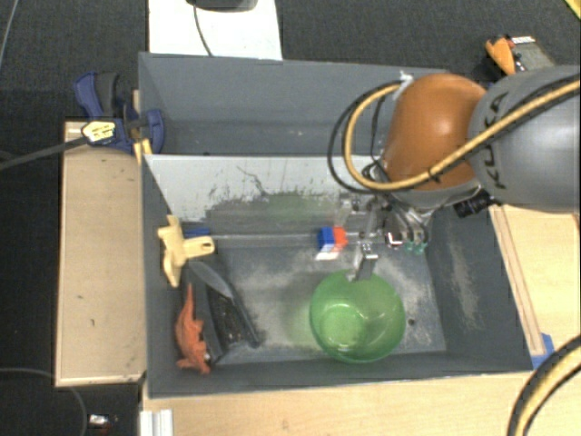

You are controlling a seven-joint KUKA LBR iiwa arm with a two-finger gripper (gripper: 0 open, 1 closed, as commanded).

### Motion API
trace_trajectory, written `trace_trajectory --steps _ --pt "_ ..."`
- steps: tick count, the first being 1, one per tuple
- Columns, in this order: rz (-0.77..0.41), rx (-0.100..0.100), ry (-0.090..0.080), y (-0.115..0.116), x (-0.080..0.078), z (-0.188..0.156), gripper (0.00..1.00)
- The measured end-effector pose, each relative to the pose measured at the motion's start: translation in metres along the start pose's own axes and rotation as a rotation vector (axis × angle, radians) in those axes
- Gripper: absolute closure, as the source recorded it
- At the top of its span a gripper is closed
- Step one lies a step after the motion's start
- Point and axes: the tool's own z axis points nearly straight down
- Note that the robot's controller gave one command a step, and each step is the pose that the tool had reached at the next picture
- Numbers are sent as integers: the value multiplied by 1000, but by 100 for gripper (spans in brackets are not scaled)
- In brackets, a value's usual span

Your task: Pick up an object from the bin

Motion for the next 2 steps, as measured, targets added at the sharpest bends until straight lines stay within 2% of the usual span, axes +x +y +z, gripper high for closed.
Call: trace_trajectory --steps 1,2 --pt "1 0 -8 0 -2 -5 0" --pt "1 0 -8 0 -2 -5 0"
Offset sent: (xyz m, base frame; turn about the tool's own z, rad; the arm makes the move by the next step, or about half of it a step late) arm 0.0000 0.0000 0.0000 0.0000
